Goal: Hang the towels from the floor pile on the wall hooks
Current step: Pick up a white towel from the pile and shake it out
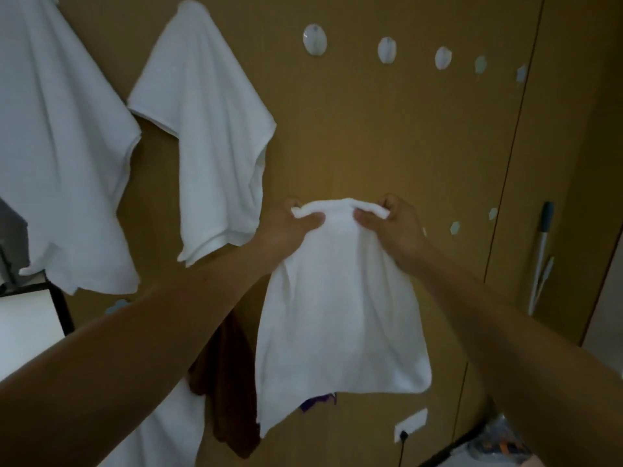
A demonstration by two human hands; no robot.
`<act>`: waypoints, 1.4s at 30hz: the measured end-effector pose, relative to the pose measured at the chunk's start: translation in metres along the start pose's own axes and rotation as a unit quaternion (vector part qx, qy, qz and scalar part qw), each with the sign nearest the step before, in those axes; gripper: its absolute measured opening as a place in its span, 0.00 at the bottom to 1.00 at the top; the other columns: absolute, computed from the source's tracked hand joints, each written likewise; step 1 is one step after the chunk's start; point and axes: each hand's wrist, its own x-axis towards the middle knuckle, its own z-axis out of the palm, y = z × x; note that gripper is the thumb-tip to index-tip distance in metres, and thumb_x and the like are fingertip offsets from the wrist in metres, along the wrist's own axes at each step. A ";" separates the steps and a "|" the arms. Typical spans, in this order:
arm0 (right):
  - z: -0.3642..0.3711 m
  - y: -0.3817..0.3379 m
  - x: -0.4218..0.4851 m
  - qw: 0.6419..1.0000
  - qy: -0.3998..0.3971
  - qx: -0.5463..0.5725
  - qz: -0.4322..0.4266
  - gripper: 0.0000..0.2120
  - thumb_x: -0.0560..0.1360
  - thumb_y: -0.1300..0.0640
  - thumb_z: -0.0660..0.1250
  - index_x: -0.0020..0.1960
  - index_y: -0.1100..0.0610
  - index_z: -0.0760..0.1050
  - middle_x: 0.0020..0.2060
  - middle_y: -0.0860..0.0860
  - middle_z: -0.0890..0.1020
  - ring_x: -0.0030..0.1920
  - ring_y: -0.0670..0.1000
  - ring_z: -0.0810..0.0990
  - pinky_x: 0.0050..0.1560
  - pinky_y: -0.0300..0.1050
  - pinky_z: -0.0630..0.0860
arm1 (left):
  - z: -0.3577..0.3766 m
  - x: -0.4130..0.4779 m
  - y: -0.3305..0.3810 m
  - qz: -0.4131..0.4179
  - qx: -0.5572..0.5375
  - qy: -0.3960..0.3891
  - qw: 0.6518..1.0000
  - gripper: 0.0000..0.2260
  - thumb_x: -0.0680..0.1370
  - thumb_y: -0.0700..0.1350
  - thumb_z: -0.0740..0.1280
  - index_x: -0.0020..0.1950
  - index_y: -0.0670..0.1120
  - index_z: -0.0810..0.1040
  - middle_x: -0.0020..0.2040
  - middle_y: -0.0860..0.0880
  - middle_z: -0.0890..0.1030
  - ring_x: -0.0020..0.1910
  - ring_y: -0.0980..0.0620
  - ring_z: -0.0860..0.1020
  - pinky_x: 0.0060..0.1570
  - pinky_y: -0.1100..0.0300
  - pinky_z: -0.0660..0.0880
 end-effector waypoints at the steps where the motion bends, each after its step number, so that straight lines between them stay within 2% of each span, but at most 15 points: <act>1: 0.006 -0.003 0.013 1.000 0.012 0.005 -0.009 0.15 0.73 0.51 0.73 0.39 0.53 0.67 0.36 0.48 0.72 0.34 0.46 0.69 0.30 0.34 0.66 | 0.000 0.009 0.006 0.017 0.001 0.020 1.000 0.23 0.73 0.59 0.70 0.63 0.50 0.72 0.59 0.53 0.74 0.53 0.54 0.74 0.50 0.62 0.69; 5: 0.017 -0.014 0.067 0.998 0.019 0.013 -0.060 0.12 0.73 0.51 0.72 0.42 0.57 0.73 0.38 0.51 0.76 0.37 0.47 0.73 0.36 0.42 0.69 | 0.004 0.052 0.029 0.099 0.049 0.126 0.986 0.13 0.78 0.55 0.65 0.57 0.49 0.71 0.46 0.55 0.72 0.45 0.55 0.73 0.37 0.67 0.64; 8: 0.020 -0.028 0.111 0.993 0.048 0.034 -0.099 0.14 0.73 0.50 0.72 0.44 0.61 0.75 0.39 0.53 0.79 0.38 0.50 0.76 0.38 0.46 0.73 | 0.007 0.086 0.055 0.149 0.135 0.211 0.957 0.16 0.79 0.55 0.62 0.62 0.47 0.71 0.47 0.56 0.71 0.45 0.56 0.70 0.33 0.71 0.59; 10: 0.023 -0.037 0.141 0.990 0.065 0.060 -0.112 0.13 0.74 0.50 0.71 0.45 0.61 0.75 0.41 0.55 0.81 0.40 0.53 0.78 0.43 0.50 0.76 | 0.007 0.111 0.074 0.168 0.148 0.237 0.945 0.17 0.80 0.55 0.60 0.63 0.47 0.70 0.46 0.58 0.70 0.45 0.56 0.70 0.33 0.70 0.59; 13: 0.027 -0.054 0.187 0.982 0.078 0.092 -0.143 0.12 0.74 0.50 0.70 0.44 0.58 0.74 0.39 0.53 0.80 0.39 0.49 0.77 0.40 0.47 0.75 | 0.002 0.151 0.104 0.201 0.132 0.270 0.932 0.09 0.80 0.51 0.61 0.55 0.47 0.70 0.41 0.56 0.71 0.39 0.56 0.72 0.34 0.64 0.65; 17: 0.028 -0.082 0.240 0.974 0.091 0.099 -0.184 0.07 0.75 0.51 0.68 0.42 0.52 0.73 0.38 0.48 0.79 0.39 0.47 0.78 0.39 0.42 0.74 | -0.004 0.195 0.139 0.224 0.156 0.311 0.910 0.07 0.80 0.50 0.60 0.47 0.49 0.67 0.37 0.57 0.70 0.34 0.61 0.70 0.29 0.65 0.63; 22: 0.025 -0.116 0.300 0.969 0.095 0.083 -0.212 0.09 0.75 0.49 0.68 0.41 0.50 0.70 0.39 0.47 0.78 0.41 0.50 0.79 0.41 0.47 0.75 | -0.027 0.240 0.175 0.240 0.188 0.353 0.885 0.09 0.80 0.52 0.62 0.50 0.48 0.67 0.39 0.56 0.70 0.35 0.60 0.69 0.31 0.64 0.62; 26: 0.028 -0.134 0.335 0.968 0.104 0.045 -0.223 0.07 0.74 0.49 0.68 0.44 0.51 0.72 0.40 0.46 0.77 0.44 0.51 0.78 0.40 0.44 0.73 | -0.043 0.265 0.190 0.235 0.249 0.378 0.860 0.13 0.78 0.52 0.65 0.54 0.43 0.72 0.48 0.46 0.76 0.45 0.47 0.74 0.43 0.59 0.65; 29: 0.035 -0.132 0.349 0.970 0.097 0.012 -0.223 0.10 0.74 0.48 0.68 0.51 0.52 0.76 0.45 0.48 0.79 0.46 0.51 0.78 0.42 0.43 0.72 | -0.050 0.273 0.186 0.233 0.329 0.402 0.822 0.14 0.76 0.52 0.66 0.56 0.44 0.74 0.50 0.46 0.78 0.48 0.46 0.75 0.44 0.59 0.65; 31: 0.036 -0.126 0.355 0.972 0.089 0.002 -0.218 0.12 0.73 0.47 0.69 0.53 0.52 0.77 0.45 0.47 0.79 0.45 0.50 0.78 0.40 0.43 0.70 | -0.050 0.274 0.181 0.225 0.349 0.401 0.817 0.13 0.75 0.52 0.66 0.55 0.46 0.73 0.45 0.50 0.75 0.42 0.49 0.72 0.42 0.58 0.64; 33: 0.034 -0.121 0.358 0.979 0.049 0.011 -0.199 0.14 0.70 0.48 0.71 0.53 0.53 0.78 0.45 0.48 0.80 0.45 0.50 0.79 0.42 0.44 0.75 | -0.048 0.272 0.176 0.188 0.346 0.372 0.840 0.13 0.74 0.53 0.67 0.52 0.47 0.72 0.43 0.51 0.73 0.40 0.51 0.71 0.39 0.58 0.65; 36: 0.024 -0.113 0.356 0.988 -0.036 0.072 -0.135 0.17 0.66 0.51 0.76 0.49 0.57 0.78 0.46 0.52 0.82 0.47 0.53 0.82 0.50 0.49 0.80 | -0.046 0.266 0.181 0.122 0.335 0.307 0.882 0.14 0.71 0.53 0.71 0.45 0.43 0.76 0.40 0.48 0.78 0.36 0.52 0.75 0.30 0.61 0.66; 38: 0.019 -0.110 0.355 0.989 -0.057 0.066 -0.118 0.14 0.66 0.50 0.76 0.44 0.56 0.75 0.47 0.53 0.82 0.47 0.53 0.82 0.52 0.50 0.79 | -0.044 0.262 0.189 0.077 0.356 0.249 0.897 0.15 0.73 0.52 0.71 0.47 0.40 0.78 0.42 0.44 0.80 0.38 0.51 0.77 0.30 0.61 0.68; 40: 0.020 -0.111 0.352 0.991 -0.019 -0.011 -0.135 0.14 0.67 0.48 0.74 0.44 0.54 0.73 0.50 0.52 0.80 0.49 0.53 0.80 0.53 0.50 0.77 | -0.039 0.257 0.196 0.068 0.423 0.228 0.874 0.16 0.72 0.51 0.71 0.52 0.40 0.76 0.47 0.45 0.80 0.40 0.50 0.76 0.33 0.60 0.68; 42: 0.025 -0.110 0.345 0.963 0.109 -0.137 -0.204 0.20 0.66 0.44 0.74 0.53 0.51 0.73 0.57 0.51 0.74 0.57 0.54 0.73 0.55 0.49 0.69 | -0.031 0.252 0.200 0.102 0.525 0.282 0.797 0.24 0.70 0.52 0.72 0.61 0.45 0.69 0.50 0.47 0.76 0.46 0.48 0.75 0.39 0.57 0.69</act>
